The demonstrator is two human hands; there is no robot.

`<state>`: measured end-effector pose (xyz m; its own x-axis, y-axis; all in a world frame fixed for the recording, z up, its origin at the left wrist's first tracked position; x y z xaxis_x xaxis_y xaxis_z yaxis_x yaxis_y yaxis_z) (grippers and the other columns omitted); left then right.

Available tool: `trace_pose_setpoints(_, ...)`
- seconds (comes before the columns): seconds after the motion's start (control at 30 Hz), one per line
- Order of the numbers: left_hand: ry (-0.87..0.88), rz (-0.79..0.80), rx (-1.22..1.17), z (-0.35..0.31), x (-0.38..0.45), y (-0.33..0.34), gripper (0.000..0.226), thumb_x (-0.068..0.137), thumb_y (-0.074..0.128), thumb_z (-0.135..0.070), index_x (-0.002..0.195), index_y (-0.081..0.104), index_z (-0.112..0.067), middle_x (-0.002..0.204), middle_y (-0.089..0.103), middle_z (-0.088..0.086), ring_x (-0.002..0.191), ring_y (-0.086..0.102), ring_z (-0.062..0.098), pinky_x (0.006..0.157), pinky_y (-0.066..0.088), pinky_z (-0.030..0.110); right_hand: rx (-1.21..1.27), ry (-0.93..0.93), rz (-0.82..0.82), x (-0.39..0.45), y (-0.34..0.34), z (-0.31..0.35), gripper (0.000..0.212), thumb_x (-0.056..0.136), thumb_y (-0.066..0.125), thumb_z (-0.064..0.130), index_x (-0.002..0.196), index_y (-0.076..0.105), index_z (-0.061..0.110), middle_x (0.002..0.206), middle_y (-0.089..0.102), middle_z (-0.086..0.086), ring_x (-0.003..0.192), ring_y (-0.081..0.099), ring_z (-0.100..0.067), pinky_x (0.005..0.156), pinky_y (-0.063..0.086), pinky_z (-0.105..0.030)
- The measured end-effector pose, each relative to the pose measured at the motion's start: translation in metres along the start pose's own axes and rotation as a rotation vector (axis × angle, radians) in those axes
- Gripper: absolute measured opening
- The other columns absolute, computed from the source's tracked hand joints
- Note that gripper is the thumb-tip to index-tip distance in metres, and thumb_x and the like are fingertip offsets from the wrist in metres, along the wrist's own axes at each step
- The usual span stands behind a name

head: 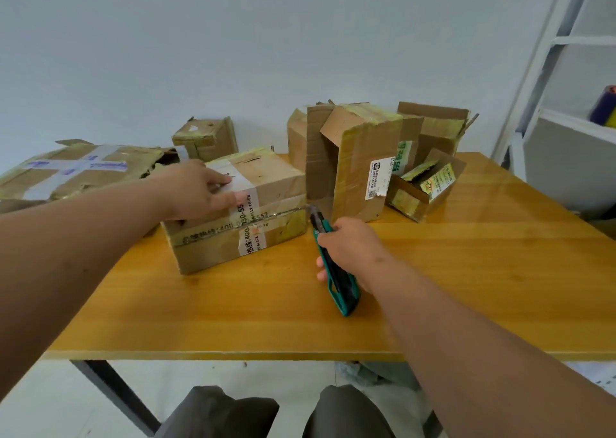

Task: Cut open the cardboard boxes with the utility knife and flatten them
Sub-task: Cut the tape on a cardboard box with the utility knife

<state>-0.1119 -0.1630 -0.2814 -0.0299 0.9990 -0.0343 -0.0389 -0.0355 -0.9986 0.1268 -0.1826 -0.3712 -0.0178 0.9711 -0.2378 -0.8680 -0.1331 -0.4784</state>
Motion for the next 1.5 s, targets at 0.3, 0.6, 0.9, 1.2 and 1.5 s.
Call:
trace_pose_setpoints(0.3,0.004,0.124,-0.233,0.018,-0.001,0.014,0.091,0.065,0.028,-0.094,0.145,0.027,-0.051,0.155,0.022,-0.006,0.144,0.011,0.032,0.115,0.016,0.054,0.201,-0.008,-0.041,-0.005,0.009,0.001,0.006,0.100,0.050,0.016,0.098,0.054,0.012,0.078,0.071,-0.016,0.057,0.069,-0.028,0.066,0.061,-0.044)
trace_pose_setpoints(0.6,-0.006,0.106,-0.299,0.022,0.003,0.020,0.084,0.070,0.030,-0.087,0.146,0.024,-0.052,0.159,0.016,-0.009,0.147,0.007,0.030,0.118,0.012,0.054,0.284,-0.026,-0.113,-0.012,0.012,0.005,0.027,0.099,0.052,0.012,0.124,0.051,0.022,0.077,0.070,-0.013,0.056,0.068,-0.022,0.068,0.063,-0.045)
trace_pose_setpoints(0.9,-0.023,0.097,-0.365,0.019,0.001,0.021,0.081,0.071,0.033,-0.080,0.146,0.026,-0.051,0.158,0.017,-0.009,0.146,0.009,0.029,0.117,0.016,0.055,0.388,0.020,-0.073,-0.019,0.017,0.010,0.034,0.100,0.051,0.007,0.133,0.052,0.018,0.086,0.069,-0.016,0.052,0.062,-0.018,0.039,0.048,-0.022)
trace_pose_setpoints(1.2,-0.029,0.082,-0.284,0.013,0.002,0.020,0.065,0.088,0.030,-0.071,0.149,0.023,-0.048,0.158,0.018,-0.004,0.146,0.008,0.032,0.116,0.011,0.052,0.549,0.027,-0.039,-0.022,0.026,0.023,0.022,0.098,0.047,-0.003,0.088,0.054,0.016,0.077,0.059,-0.020,0.046,0.056,-0.021,0.037,0.048,-0.022)
trace_pose_setpoints(1.5,-0.049,0.055,-0.359,0.012,-0.003,0.018,0.064,0.089,0.034,-0.071,0.148,0.025,-0.048,0.159,0.017,-0.005,0.145,0.007,0.030,0.115,0.011,0.051,0.391,-0.062,0.231,-0.039,0.095,0.049,0.013,0.100,0.050,0.007,0.107,0.057,0.015,0.079,0.065,-0.018,0.056,0.063,-0.023,0.068,0.060,-0.042)
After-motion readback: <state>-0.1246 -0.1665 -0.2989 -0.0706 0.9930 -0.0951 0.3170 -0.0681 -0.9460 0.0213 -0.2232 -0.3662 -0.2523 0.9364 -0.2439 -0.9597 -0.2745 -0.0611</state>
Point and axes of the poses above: each hand's wrist, its own x-axis towards the middle knuckle, its own y-axis out of the palm, z = x × y, the point moved 6 cm from there along x, towards the middle knuckle
